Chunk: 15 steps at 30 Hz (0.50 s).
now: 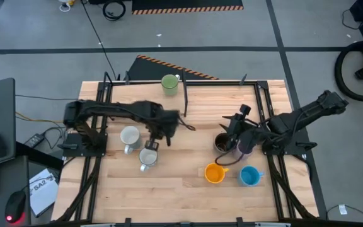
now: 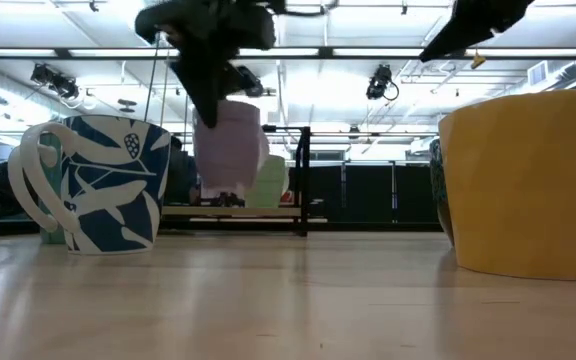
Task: Place coffee mugs
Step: Put the purple patterned mug on the shelf
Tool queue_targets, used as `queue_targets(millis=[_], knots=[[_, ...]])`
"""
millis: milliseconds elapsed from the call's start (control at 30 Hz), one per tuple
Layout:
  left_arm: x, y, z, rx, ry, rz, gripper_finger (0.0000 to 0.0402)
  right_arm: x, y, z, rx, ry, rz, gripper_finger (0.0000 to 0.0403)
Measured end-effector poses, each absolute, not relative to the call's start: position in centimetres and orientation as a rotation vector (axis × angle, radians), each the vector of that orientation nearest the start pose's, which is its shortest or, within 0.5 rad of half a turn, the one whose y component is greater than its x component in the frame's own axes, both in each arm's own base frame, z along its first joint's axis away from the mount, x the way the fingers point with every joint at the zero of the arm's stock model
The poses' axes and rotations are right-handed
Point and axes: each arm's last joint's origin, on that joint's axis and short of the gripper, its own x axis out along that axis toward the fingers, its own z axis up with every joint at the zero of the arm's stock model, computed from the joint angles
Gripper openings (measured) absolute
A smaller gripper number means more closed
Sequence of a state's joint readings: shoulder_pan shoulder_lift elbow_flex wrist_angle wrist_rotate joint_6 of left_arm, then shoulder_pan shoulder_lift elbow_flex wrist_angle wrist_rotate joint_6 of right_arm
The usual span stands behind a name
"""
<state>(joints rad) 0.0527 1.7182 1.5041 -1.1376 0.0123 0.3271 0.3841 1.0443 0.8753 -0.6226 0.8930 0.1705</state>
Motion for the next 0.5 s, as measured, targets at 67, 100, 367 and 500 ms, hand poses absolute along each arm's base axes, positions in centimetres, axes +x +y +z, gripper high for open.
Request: queue_targets(millis=[67, 100, 367, 500], knots=[[31.9, 3.3, 28.4, 0.195, 1.308, -0.160, 0.0023, 19.6, 4.9, 29.0, -0.306, 0.582, -0.550, 0.0158], [31.3, 4.2, 28.5, 0.177, 1.300, -0.132, 0.0023, 19.7, 4.7, 29.1, -0.308, 0.583, -0.559, 0.0158], [28.0, 10.4, 29.6, 0.076, 1.308, 0.074, 0.0023, 21.4, 2.6, 29.1, -0.310, 0.606, -0.496, 0.0158], [26.8, 13.6, 29.3, 0.066, 1.333, 0.164, 0.0023, 21.9, 1.0, 29.3, -0.286, 0.607, -0.458, 0.0158]])
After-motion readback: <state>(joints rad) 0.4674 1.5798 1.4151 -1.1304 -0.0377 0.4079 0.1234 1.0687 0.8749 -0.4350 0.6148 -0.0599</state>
